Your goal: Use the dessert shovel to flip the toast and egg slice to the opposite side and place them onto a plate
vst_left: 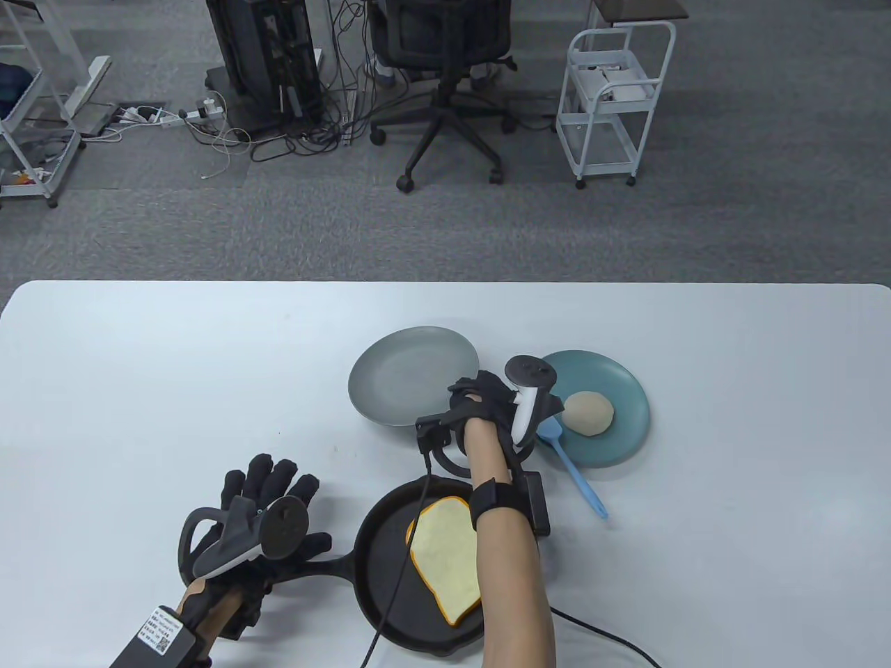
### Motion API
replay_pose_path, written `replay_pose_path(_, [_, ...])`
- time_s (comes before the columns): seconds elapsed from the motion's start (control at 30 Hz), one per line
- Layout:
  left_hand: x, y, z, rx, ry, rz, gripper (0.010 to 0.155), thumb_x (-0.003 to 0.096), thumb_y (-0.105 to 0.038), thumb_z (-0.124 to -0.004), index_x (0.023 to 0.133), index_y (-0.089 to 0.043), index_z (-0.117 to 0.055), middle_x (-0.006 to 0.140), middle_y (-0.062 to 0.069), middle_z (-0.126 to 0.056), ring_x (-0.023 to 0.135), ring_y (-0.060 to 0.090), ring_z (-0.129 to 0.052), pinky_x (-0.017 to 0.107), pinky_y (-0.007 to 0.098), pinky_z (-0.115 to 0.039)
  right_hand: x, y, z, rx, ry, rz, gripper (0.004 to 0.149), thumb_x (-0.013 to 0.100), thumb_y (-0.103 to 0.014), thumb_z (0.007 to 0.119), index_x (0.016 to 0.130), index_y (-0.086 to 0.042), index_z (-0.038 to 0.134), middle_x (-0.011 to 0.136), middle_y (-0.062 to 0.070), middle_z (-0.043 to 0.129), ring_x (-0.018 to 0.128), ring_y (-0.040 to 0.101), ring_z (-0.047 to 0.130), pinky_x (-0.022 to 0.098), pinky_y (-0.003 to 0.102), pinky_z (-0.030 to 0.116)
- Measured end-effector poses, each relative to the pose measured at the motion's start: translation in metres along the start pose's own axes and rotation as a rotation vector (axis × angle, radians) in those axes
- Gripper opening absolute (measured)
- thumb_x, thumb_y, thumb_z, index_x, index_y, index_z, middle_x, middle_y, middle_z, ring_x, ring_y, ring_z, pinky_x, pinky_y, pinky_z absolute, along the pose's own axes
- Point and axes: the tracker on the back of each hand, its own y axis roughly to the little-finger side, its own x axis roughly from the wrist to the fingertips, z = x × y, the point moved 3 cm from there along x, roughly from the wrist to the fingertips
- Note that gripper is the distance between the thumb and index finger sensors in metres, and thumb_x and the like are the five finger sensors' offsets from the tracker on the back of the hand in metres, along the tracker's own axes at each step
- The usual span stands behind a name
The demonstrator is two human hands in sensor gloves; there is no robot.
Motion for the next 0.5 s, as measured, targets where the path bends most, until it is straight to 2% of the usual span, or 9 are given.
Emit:
replay_pose_path(0.17, [0.0,0.0,0.0,-0.007,-0.004,-0.001,0.093,0.0296,-0.075,-0.055,0.111,-0.031,-0.046,0.124,0.01,-0.039,0.115,0.048,-0.03,0.08,0.066,-0.029,0.004,0.006,0.008,-0.09,-0.053,0.05,0.056,0.046,-0.028,0.079,0.098,-0.009,0.068,0.083,0.009,0.087,0.053,0.021,0.107,0.033,0.029,0.094])
replay_pose_path(0.3, [0.0,-0.001,-0.001,-0.003,-0.003,-0.002,0.093,0.0296,-0.075,-0.055,0.111,-0.031,-0.046,0.124,0.011,-0.039,0.114,0.048,-0.03,0.08,0.066,-0.029,0.006,0.014,0.009,-0.07,-0.095,0.08,0.059,0.047,-0.029,0.079,0.1,-0.007,0.066,0.084,0.011,0.087,0.056,0.021,0.108,0.035,0.03,0.095])
replay_pose_path(0.5, [0.0,-0.001,-0.001,-0.002,-0.003,-0.005,0.093,0.0296,-0.075,-0.055,0.111,-0.031,-0.046,0.123,0.011,-0.039,0.114,0.048,-0.03,0.08,0.066,-0.029,0.007,0.022,0.012,-0.096,-0.146,0.088,0.067,0.048,-0.03,0.077,0.105,-0.002,0.053,0.096,0.02,0.077,0.073,0.03,0.1,0.043,0.038,0.091])
